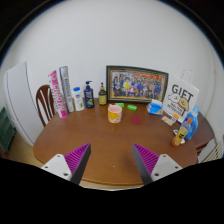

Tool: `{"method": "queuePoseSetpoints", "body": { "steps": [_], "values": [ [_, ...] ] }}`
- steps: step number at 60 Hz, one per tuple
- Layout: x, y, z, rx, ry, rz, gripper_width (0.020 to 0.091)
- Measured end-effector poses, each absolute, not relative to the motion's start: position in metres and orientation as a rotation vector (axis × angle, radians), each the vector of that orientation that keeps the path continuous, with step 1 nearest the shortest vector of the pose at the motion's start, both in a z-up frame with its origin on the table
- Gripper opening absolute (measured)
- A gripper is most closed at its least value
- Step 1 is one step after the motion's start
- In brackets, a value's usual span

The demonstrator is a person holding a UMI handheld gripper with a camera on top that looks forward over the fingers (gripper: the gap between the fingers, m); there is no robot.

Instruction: Pour water

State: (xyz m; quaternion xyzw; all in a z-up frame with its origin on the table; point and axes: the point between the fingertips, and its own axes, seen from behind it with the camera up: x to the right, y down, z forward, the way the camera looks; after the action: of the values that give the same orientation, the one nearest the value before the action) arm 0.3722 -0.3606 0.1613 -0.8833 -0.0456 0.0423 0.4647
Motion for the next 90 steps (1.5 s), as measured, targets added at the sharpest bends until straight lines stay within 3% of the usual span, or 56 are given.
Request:
{"method": "queuePoseSetpoints", "body": {
  "steps": [31, 56, 60, 65, 66, 69, 70, 75, 76, 78, 79, 90],
  "values": [
    [0.691, -0.298, 0.040, -2.139, 0.015, -0.016, 0.0855],
    [0.775, -0.162, -0.012, -2.031, 0.020, 0.035, 0.0848],
    [0.773, -0.153, -0.016, -2.031, 0.015, 0.034, 0.0776],
    [0.775, -0.145, -0.018, -2.008, 0.010, 0.026, 0.0478],
    [0.775, -0.144, -0.017, -2.005, 0.010, 0.026, 0.0452],
    [0.773, -0.142, -0.017, -1.996, 0.011, 0.037, 0.0458],
    [0.772, -0.142, -0.016, -1.995, 0.011, 0.043, 0.0410],
    [0.772, -0.141, -0.016, -1.991, 0.010, 0.039, 0.0366],
    [0.772, -0.140, -0.015, -1.991, 0.008, 0.035, 0.0324],
    [0.772, -0.141, -0.016, -1.993, 0.006, 0.033, 0.0322],
    [0.771, -0.141, -0.016, -1.992, 0.002, 0.031, 0.0283],
    [0.767, -0.137, -0.012, -2.003, -0.021, -0.019, 0.0279]
  ]
}}
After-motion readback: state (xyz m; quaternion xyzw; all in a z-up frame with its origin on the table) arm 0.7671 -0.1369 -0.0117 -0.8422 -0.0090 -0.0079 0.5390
